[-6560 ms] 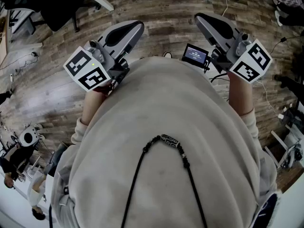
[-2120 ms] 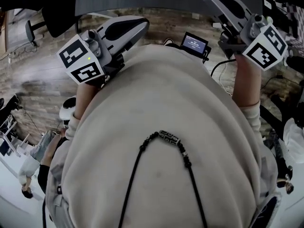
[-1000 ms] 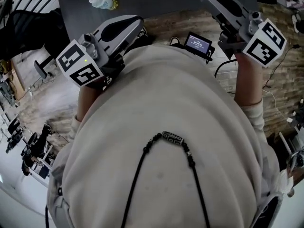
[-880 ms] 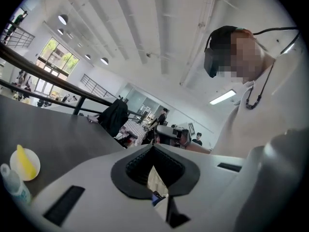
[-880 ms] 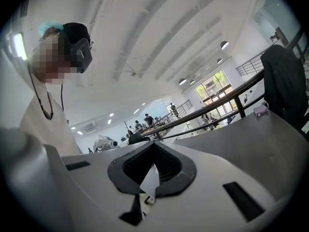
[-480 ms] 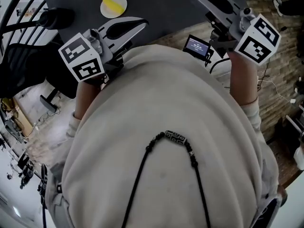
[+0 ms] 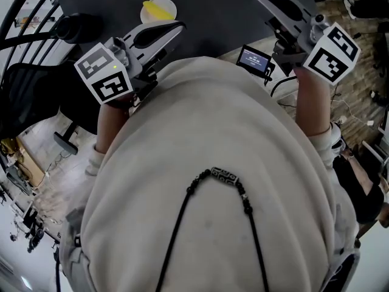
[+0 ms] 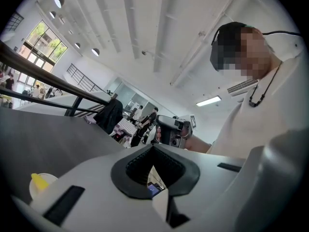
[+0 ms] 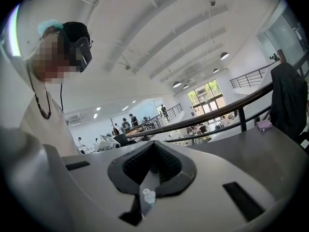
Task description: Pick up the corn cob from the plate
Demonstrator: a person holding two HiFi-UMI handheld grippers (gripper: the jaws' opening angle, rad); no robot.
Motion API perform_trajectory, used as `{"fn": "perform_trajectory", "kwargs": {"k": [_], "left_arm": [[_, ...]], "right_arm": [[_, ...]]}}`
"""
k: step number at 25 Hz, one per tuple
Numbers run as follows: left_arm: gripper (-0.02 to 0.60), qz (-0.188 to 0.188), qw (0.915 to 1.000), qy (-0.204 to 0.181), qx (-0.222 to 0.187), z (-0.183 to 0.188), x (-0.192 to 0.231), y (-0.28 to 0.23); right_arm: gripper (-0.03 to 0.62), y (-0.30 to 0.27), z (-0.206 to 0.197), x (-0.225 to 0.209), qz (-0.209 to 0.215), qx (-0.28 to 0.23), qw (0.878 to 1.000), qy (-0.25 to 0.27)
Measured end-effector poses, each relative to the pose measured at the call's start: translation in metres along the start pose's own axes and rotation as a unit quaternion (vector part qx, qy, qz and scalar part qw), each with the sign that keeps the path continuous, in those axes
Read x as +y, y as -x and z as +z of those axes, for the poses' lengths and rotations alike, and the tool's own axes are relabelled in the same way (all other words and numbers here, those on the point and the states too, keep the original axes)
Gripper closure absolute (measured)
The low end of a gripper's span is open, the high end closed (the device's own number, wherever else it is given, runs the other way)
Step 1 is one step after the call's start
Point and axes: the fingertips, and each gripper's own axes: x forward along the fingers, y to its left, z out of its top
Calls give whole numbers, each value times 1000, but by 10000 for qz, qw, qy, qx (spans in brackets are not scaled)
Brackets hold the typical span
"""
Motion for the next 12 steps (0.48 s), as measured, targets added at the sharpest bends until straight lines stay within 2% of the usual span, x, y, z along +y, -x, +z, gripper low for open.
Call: {"fn": "perform_trajectory", "kwargs": {"k": [5, 12], "left_arm": [[580, 158, 9998, 95, -69, -5, 5, -4], [580, -36, 9994, 203, -291, -11, -1, -1]], "right_arm": [[577, -8, 0, 6, 63, 333, 9993, 146], [577, -12, -5, 7, 99, 583, 9982, 138]]}}
